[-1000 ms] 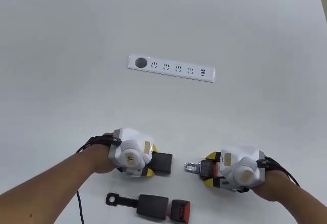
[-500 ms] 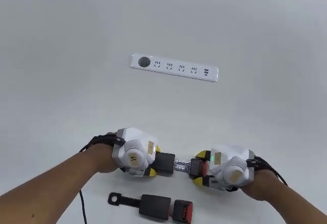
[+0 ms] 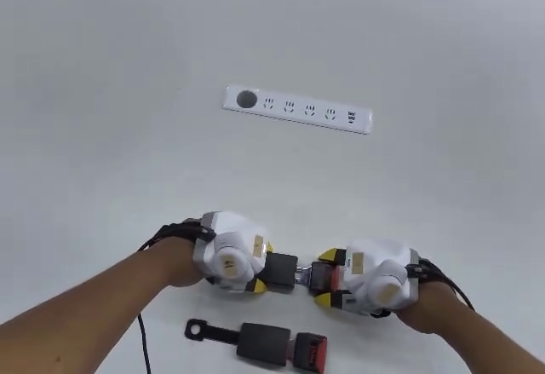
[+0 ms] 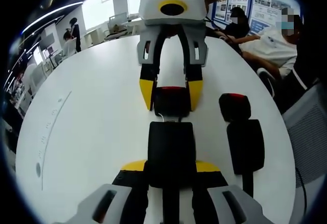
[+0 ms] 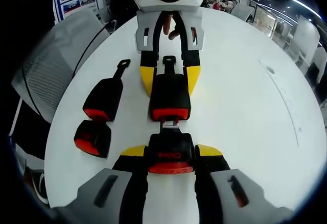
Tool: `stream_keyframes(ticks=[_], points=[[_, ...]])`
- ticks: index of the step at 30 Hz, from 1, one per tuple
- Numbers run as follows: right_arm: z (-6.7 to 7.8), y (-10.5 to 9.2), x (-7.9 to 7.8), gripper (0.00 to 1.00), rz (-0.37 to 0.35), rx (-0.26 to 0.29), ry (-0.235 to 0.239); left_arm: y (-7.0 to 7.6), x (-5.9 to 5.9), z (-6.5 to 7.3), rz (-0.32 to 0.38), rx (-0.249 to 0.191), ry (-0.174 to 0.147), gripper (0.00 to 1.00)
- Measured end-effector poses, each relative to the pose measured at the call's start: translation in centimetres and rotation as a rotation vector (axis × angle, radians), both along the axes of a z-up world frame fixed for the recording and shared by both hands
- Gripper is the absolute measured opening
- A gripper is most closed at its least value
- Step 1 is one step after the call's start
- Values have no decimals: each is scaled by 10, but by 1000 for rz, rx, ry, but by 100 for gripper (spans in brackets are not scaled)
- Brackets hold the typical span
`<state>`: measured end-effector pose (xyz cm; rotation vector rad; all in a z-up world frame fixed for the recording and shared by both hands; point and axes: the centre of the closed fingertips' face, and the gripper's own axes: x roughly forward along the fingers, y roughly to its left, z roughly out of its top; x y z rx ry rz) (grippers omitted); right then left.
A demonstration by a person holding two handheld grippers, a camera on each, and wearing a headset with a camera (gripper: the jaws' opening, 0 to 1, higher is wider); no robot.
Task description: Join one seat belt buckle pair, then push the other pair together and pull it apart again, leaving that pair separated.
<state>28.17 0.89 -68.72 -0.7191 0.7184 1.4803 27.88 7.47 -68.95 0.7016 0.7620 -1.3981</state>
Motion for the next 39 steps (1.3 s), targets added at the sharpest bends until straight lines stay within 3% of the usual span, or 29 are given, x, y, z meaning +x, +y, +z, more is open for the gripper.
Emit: stream_keyframes(ticks=[3, 6, 24, 39], points=[[1, 1, 0, 32, -9, 8, 1, 0, 1, -1, 2, 4, 6, 33], [2, 12, -1, 32, -31, 52, 6, 0, 2, -2, 0, 13, 5, 33], [5, 19, -2, 31, -51, 56, 19, -1, 3, -3, -8, 30, 5, 32], [-5, 20, 1, 32, -49, 51, 18, -2, 2, -3, -14, 35, 3, 33]])
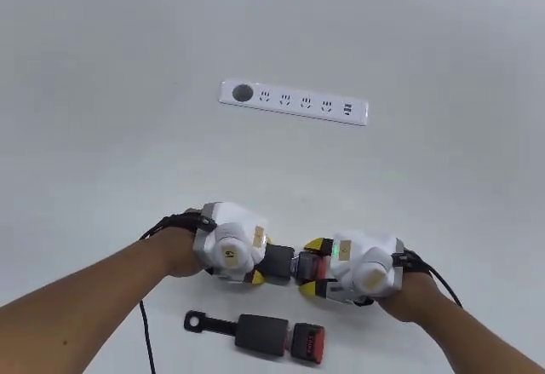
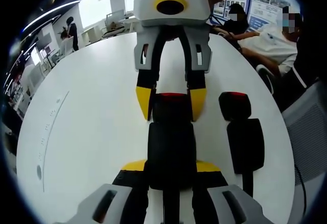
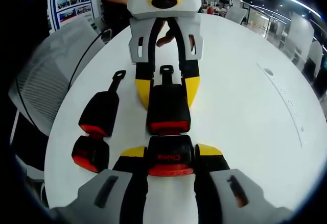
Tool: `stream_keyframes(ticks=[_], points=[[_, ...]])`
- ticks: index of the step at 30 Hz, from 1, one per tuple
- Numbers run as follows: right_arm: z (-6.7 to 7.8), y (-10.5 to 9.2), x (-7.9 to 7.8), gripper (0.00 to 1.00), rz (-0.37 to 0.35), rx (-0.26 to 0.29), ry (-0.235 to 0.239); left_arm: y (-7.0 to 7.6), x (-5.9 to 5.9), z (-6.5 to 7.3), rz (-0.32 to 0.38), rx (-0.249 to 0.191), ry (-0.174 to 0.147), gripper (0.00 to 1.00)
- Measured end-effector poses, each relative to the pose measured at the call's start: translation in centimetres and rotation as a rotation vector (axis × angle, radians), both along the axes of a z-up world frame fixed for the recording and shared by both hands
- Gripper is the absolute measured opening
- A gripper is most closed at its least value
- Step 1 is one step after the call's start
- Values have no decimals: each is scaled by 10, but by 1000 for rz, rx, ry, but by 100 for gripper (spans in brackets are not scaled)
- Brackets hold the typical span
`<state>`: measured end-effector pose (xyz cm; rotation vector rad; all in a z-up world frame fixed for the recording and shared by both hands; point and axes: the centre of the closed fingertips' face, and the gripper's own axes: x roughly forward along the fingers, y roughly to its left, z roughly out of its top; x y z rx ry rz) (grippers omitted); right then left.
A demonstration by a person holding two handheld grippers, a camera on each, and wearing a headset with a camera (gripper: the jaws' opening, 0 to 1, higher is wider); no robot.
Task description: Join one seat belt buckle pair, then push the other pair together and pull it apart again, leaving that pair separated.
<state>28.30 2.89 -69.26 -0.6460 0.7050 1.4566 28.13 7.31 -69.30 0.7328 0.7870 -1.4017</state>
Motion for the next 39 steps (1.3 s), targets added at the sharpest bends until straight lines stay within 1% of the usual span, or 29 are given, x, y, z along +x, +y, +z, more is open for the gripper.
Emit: stream_keyframes(ticks=[7, 13, 25, 30, 34, 39], points=[[0, 1, -1, 32, 1, 0, -2, 0, 0, 0, -4, 2, 1, 33], [-3, 1, -1, 32, 0, -9, -5, 0, 0, -1, -1, -4, 3, 33], [-10, -2, 0, 32, 2, -5, -7, 1, -1, 2, -10, -5, 2, 34], [-9, -2, -1, 32, 3, -1, -5, 1, -1, 1, -11, -3, 2, 34], [-6, -9, -2, 32, 1, -4, -4, 3, -1, 1, -11, -2, 3, 34], [-5, -12, -2, 32, -1, -10, -7, 4, 0, 0, -10, -1, 4, 34]])
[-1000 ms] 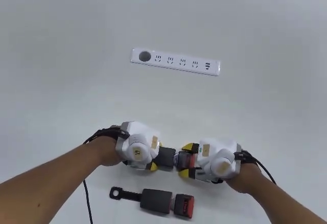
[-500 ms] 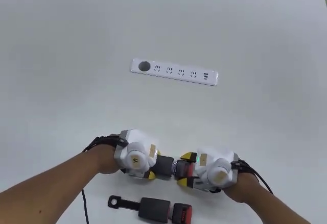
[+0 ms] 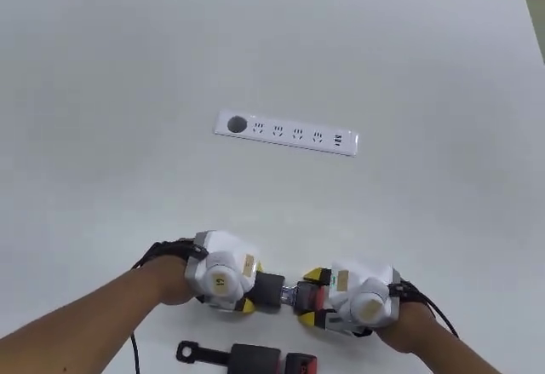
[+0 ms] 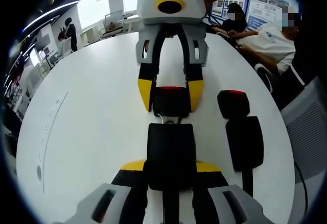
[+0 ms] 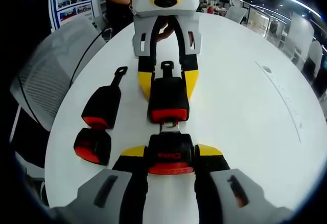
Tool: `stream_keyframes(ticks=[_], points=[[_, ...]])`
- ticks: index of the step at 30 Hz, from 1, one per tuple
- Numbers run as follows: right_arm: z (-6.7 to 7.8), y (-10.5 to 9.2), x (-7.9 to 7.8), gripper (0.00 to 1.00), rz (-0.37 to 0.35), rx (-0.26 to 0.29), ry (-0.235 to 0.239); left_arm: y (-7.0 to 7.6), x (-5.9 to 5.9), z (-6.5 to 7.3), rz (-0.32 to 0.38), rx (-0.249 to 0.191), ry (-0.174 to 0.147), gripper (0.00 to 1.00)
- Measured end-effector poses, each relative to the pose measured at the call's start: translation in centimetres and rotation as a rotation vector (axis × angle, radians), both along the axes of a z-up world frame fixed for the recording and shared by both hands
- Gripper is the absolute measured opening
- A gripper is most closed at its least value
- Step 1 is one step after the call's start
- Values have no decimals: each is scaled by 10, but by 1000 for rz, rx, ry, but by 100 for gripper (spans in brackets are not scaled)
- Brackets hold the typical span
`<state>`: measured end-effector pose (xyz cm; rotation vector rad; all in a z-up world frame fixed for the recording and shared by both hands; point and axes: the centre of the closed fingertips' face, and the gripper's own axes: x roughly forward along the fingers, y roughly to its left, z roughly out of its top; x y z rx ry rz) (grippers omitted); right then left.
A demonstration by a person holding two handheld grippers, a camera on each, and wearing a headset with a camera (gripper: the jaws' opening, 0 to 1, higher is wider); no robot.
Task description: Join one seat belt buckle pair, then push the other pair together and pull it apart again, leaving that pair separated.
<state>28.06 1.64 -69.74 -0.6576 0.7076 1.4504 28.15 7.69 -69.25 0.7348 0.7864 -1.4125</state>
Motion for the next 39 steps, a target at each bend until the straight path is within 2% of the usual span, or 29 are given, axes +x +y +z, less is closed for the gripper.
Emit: stream_keyframes(ticks=[7, 12, 18, 26, 34, 39], points=[[1, -2, -1, 33, 5, -1, -2, 0, 1, 1, 0, 3, 1, 34], [0, -12, -1, 33, 6, -2, 1, 1, 1, 0, 0, 4, 2, 34], [7, -20, -3, 33, 11, -10, -1, 1, 1, 1, 2, 7, 3, 34], [22, -45, -11, 33, -5, -13, 11, 0, 1, 1, 3, 9, 4, 34], [27, -61, -11, 33, -16, -17, 5, -1, 0, 1, 2, 14, 4, 34], [18, -76, -6, 33, -22, -24, 5, -1, 0, 1, 2, 15, 4, 34]])
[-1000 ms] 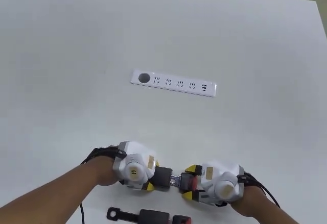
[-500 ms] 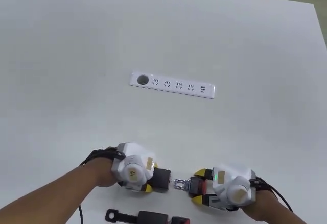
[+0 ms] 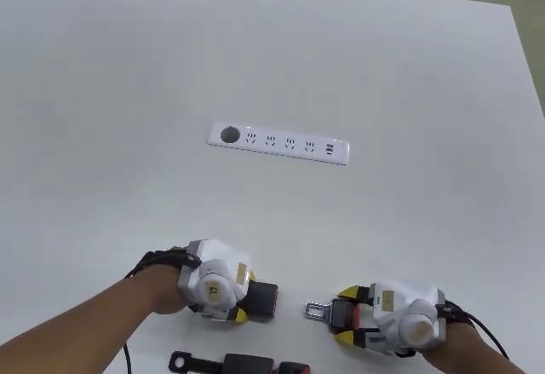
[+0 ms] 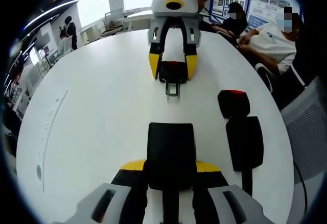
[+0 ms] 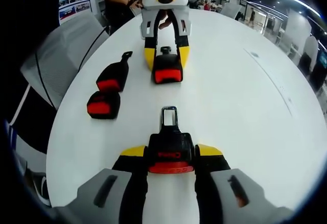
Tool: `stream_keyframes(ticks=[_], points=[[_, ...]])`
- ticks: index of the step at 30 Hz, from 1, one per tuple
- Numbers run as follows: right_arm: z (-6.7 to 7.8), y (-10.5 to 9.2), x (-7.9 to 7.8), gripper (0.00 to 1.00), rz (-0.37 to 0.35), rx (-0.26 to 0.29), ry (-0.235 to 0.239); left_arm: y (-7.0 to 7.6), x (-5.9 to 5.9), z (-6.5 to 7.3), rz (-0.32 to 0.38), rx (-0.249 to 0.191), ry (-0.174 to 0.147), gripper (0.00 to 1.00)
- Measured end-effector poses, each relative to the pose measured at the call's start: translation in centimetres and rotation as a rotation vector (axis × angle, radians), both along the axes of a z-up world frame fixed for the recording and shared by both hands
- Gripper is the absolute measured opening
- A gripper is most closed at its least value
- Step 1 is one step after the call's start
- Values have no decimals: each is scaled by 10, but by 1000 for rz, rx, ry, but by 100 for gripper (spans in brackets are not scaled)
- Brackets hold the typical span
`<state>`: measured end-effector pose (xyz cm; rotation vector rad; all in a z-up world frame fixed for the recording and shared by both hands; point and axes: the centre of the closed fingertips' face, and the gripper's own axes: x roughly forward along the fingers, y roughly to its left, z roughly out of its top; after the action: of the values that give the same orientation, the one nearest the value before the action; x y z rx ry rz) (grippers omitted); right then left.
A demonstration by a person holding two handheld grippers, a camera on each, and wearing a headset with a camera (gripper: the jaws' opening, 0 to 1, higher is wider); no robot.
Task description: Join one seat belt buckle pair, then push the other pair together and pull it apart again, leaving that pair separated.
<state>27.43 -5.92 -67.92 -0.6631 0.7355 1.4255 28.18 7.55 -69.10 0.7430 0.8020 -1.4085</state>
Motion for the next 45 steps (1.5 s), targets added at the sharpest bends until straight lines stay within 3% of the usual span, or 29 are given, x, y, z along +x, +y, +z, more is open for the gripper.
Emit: stream_keyframes(ticks=[21, 36, 41, 45], points=[[-12, -49, 3, 34, -20, -30, 1, -1, 0, 1, 2, 5, 4, 34], [-11, -54, 2, 34, -38, -20, 0, 0, 0, 0, 8, -4, 5, 34], [-11, -54, 1, 34, -35, -33, -8, 1, -1, -1, -2, 16, 2, 34], [-11, -52, 1, 35, -39, -43, -10, 1, -6, 1, -5, 23, 17, 38]])
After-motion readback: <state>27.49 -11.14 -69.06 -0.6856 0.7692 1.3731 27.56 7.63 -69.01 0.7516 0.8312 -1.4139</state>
